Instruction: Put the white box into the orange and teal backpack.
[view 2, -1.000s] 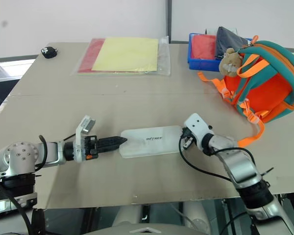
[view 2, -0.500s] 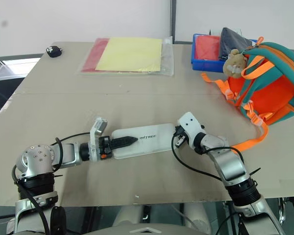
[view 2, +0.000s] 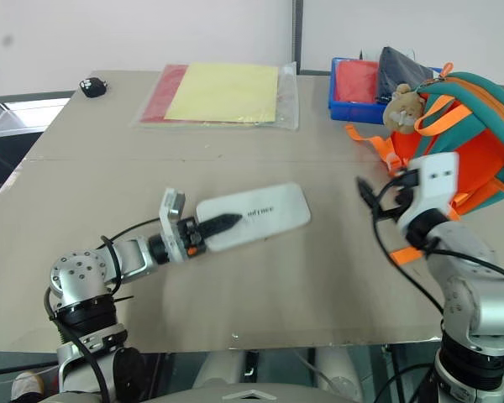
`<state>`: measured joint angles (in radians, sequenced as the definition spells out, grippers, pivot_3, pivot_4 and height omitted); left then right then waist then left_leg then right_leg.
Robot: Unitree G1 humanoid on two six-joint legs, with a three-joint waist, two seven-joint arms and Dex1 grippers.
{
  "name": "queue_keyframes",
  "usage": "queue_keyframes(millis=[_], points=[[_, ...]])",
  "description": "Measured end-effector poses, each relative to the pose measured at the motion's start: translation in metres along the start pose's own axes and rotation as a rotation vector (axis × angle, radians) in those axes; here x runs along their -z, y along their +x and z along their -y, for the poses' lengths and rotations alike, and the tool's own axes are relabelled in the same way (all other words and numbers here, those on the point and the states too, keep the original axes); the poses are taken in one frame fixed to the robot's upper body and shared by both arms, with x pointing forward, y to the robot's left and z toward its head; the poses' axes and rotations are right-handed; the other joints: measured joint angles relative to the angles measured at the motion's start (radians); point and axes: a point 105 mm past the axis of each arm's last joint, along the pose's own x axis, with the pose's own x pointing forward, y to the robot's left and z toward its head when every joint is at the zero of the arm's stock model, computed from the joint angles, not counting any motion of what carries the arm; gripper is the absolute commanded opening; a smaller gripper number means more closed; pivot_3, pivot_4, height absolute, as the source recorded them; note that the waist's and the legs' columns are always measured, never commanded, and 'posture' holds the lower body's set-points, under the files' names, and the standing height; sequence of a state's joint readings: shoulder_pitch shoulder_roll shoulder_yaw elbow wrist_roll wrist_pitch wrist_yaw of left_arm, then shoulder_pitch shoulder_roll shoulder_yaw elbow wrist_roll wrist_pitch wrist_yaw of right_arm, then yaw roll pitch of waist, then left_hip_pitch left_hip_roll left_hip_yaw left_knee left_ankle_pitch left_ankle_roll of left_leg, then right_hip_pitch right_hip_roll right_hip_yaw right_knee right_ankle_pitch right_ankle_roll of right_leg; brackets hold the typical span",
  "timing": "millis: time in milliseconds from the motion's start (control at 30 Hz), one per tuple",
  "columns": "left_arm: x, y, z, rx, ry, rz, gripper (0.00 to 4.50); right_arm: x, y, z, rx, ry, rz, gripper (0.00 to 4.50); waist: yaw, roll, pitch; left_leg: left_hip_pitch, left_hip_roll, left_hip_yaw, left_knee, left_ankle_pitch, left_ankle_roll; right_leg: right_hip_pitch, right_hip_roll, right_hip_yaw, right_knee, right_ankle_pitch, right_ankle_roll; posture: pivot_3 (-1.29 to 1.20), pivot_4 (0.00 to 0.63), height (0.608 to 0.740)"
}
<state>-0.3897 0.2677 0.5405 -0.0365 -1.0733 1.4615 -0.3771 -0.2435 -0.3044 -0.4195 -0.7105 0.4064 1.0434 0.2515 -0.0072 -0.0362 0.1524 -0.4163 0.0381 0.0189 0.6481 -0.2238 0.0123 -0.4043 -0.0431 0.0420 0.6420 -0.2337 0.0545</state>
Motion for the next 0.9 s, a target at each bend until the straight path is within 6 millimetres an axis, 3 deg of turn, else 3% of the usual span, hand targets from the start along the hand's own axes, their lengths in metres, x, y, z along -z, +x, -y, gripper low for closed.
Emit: queue_keyframes(millis=[200,300,433,633,667,733,767,800,900], points=[[-0.009,0.011,0.001,-0.017,0.002,0.078,0.94,-0.013,0.0,0.037,0.227,0.068,-0.02,4.5,-0.007,0.001,0.001,-0.001,0.0,0.002,-0.002,0.0,0.0,-0.002,0.0,0.002,-0.001,0.0,0.0,0.0,0.15,0.74],[-0.012,0.015,0.006,0.0,0.0,0.097,0.94,-0.019,0.018,0.051,0.283,0.117,-0.007,4.5,-0.007,0.001,0.001,-0.001,0.0,0.002,-0.002,0.0,0.0,-0.002,0.0,0.001,-0.001,0.0,0.001,0.0,0.15,0.74],[-0.014,0.02,0.01,0.01,-0.001,0.118,0.94,-0.02,0.06,0.059,0.29,0.145,0.005,4.5,-0.011,0.002,0.001,-0.001,0.0,0.003,-0.003,0.0,0.0,-0.002,0.001,0.002,-0.001,0.001,0.002,0.0,0.15,0.74],[-0.024,0.022,0.021,0.034,0.011,0.182,0.94,-0.015,0.086,0.077,0.336,0.08,0.044,2.07,-0.005,0.002,0.001,-0.004,0.0,0.002,-0.005,0.0,0.0,-0.004,0.001,0.002,-0.003,0.002,0.004,0.0,0.15,0.74],[-0.027,0.021,0.024,0.036,0.014,0.203,0.94,-0.018,0.089,0.079,0.318,0.021,0.065,1.16,-0.007,0.002,0.002,-0.006,0.0,0.003,-0.005,0.0,0.0,-0.006,0.001,0.002,-0.003,0.002,0.004,0.0,0.15,0.74],[-0.029,0.02,0.025,0.038,0.017,0.216,0.94,-0.02,0.092,0.075,0.279,-0.007,0.081,0.54,-0.009,0.002,0.002,-0.006,0.0,0.003,-0.005,0.0,0.0,-0.006,0.001,0.002,-0.003,0.002,0.004,0.0,0.15,0.74],[-0.03,0.019,0.026,0.036,0.023,0.229,0.94,-0.021,0.096,0.067,0.225,-0.03,0.092,0.13,-0.013,0.003,0.002,-0.006,0.0,0.003,-0.005,0.0,0.0,-0.007,0.001,0.003,-0.003,0.002,0.005,0.0,0.15,0.74],[-0.031,0.018,0.027,0.037,0.027,0.236,0.94,-0.022,0.098,0.061,0.186,-0.04,0.1,0.05,-0.017,0.003,0.002,-0.006,0.0,0.003,-0.005,0.0,0.0,-0.007,0.001,0.003,-0.003,0.002,0.005,0.0,0.15,0.74],[-0.043,0.009,0.028,0.018,0.067,0.298,0.94,-0.04,0.109,-0.005,-0.19,-0.017,0.17,0.05,-0.038,0.005,0.004,-0.005,0.001,0.002,-0.006,0.0,0.0,-0.008,0.004,0.003,-0.001,0.002,0.004,0.0,0.15,0.74]])
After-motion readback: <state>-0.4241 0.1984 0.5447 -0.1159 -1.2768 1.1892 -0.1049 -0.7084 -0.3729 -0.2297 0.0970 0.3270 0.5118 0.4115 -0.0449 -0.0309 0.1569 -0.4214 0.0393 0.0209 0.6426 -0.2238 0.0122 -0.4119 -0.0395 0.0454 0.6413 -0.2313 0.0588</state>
